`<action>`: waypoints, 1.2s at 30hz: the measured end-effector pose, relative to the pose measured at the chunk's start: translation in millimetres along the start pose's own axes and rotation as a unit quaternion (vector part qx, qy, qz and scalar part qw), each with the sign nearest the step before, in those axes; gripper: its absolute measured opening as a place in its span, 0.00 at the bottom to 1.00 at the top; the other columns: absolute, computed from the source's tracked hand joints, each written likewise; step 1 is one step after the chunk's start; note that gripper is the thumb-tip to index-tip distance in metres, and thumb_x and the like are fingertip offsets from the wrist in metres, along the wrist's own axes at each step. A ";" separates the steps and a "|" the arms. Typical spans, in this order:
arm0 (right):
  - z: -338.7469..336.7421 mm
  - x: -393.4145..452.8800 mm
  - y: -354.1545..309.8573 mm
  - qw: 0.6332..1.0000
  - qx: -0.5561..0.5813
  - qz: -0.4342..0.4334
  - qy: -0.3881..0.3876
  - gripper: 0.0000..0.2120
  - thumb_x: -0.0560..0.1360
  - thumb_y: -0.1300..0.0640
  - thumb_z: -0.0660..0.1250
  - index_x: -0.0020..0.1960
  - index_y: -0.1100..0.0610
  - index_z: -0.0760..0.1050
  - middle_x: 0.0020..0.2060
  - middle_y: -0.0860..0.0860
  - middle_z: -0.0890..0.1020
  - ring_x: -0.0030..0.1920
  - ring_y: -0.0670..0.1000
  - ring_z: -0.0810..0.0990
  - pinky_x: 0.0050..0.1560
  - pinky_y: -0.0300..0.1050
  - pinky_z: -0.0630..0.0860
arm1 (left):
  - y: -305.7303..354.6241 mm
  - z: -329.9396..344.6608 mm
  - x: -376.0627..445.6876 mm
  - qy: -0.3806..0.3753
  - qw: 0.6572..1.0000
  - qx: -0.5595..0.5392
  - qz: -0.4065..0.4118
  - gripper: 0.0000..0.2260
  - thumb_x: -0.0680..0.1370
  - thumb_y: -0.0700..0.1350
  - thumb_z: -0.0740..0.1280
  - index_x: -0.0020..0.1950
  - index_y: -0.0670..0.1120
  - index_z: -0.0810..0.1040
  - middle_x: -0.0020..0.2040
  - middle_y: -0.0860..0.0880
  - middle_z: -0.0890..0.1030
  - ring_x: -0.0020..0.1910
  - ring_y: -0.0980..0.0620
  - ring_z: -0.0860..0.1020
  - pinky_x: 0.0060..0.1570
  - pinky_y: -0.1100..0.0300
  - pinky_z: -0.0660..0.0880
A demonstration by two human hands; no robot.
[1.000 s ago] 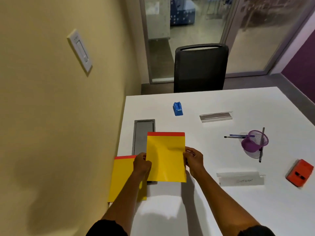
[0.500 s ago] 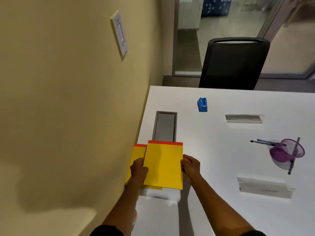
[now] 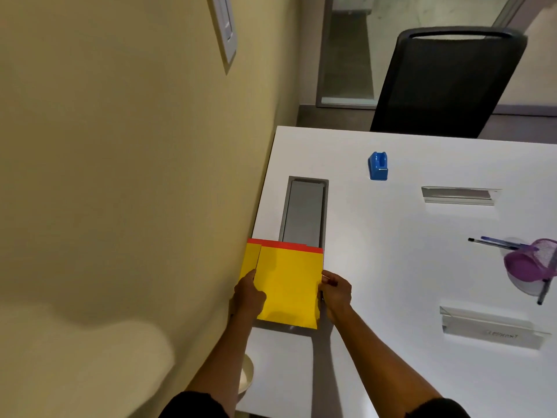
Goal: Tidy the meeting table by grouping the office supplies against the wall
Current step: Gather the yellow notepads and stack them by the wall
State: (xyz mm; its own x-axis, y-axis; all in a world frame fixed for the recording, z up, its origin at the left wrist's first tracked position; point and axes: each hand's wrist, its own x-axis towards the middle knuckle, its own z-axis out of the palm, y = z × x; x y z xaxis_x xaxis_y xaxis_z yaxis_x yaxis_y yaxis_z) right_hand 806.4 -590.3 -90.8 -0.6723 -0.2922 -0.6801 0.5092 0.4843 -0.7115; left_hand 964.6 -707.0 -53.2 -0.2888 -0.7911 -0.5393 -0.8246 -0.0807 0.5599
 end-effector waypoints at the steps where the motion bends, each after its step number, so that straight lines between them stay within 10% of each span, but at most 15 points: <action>1: 2.1 0.3 0.1 1.000 -0.003 -0.004 0.002 0.16 0.76 0.69 0.65 0.61 0.58 0.78 0.58 0.58 0.81 0.54 0.57 0.79 0.63 0.59 0.75 | -0.7 0.1 1.1 -0.005 1.000 0.007 0.005 0.30 0.75 0.29 0.63 0.76 0.43 0.62 0.72 0.41 0.69 0.69 0.40 0.71 0.57 0.54 0.74; 8: 9.6 -2.5 -4.6 0.999 -0.030 -0.027 0.020 0.18 0.76 0.66 0.66 0.66 0.57 0.72 0.60 0.56 0.80 0.38 0.43 0.76 0.35 0.35 0.72 | 2.1 -0.3 8.4 -0.036 0.997 0.050 0.048 0.31 0.76 0.31 0.63 0.77 0.45 0.58 0.76 0.43 0.63 0.73 0.43 0.65 0.65 0.56 0.70; 14: 17.0 -13.0 -4.3 0.989 -0.134 -0.063 0.014 0.19 0.77 0.66 0.64 0.67 0.59 0.69 0.62 0.58 0.78 0.61 0.58 0.78 0.61 0.48 0.73 | -3.8 15.0 -2.7 -0.060 0.972 0.175 0.142 0.27 0.81 0.38 0.61 0.78 0.46 0.56 0.80 0.47 0.47 0.79 0.47 0.48 0.75 0.56 0.58; 36: 30.1 -28.3 12.3 0.962 -0.217 -0.161 -0.044 0.20 0.77 0.63 0.66 0.69 0.58 0.69 0.60 0.56 0.79 0.58 0.56 0.79 0.62 0.50 0.77 | -23.7 19.0 -3.1 -0.117 0.964 0.222 0.091 0.29 0.81 0.46 0.60 0.79 0.44 0.51 0.79 0.43 0.41 0.79 0.43 0.43 0.76 0.52 0.50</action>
State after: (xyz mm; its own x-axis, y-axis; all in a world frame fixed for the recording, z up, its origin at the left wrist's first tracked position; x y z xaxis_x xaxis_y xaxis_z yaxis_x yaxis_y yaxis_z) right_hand 847.8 -600.9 -85.7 -0.7003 -0.5437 -0.4626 -0.0024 0.6498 -0.7601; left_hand 975.9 -691.2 -76.7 -0.5071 -0.6049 -0.6139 -0.8619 0.3543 0.3628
